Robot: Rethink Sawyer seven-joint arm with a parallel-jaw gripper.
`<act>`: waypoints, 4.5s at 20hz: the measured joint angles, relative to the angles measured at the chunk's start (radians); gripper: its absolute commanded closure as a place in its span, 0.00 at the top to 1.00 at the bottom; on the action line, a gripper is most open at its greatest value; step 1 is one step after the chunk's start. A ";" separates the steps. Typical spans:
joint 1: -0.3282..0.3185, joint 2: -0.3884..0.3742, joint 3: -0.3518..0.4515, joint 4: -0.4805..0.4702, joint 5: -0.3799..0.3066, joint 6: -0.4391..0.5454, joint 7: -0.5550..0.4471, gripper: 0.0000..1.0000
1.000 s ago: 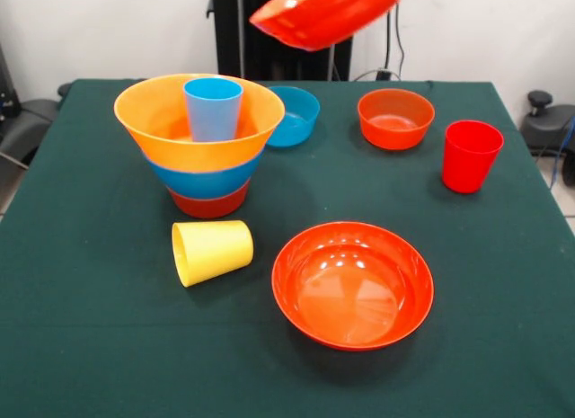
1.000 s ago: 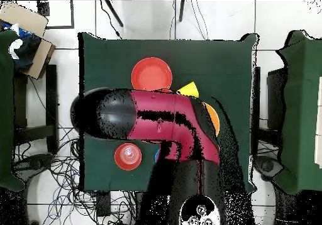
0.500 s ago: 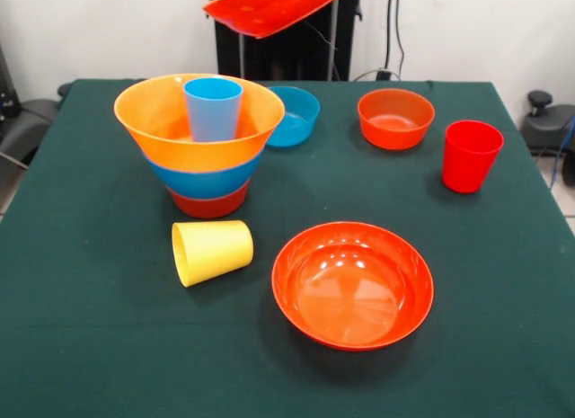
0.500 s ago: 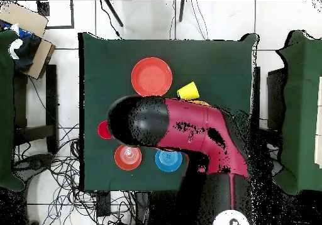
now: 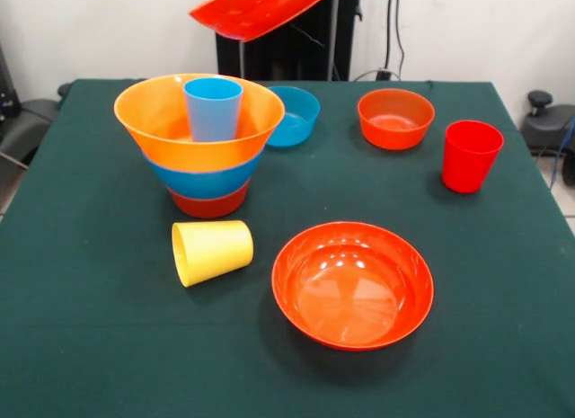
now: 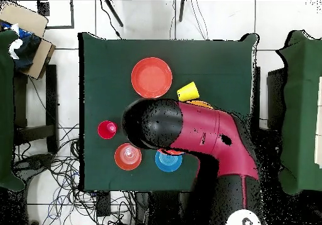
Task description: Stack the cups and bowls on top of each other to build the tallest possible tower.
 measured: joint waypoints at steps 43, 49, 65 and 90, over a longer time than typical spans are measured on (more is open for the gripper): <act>-0.147 0.079 0.135 0.031 -0.077 -0.101 0.000 0.00; -0.163 0.065 0.146 0.047 -0.079 -0.101 0.000 0.00; -0.227 0.012 0.176 0.096 -0.084 -0.100 0.000 0.00; -0.317 0.068 0.254 0.095 -0.169 -0.101 0.000 0.00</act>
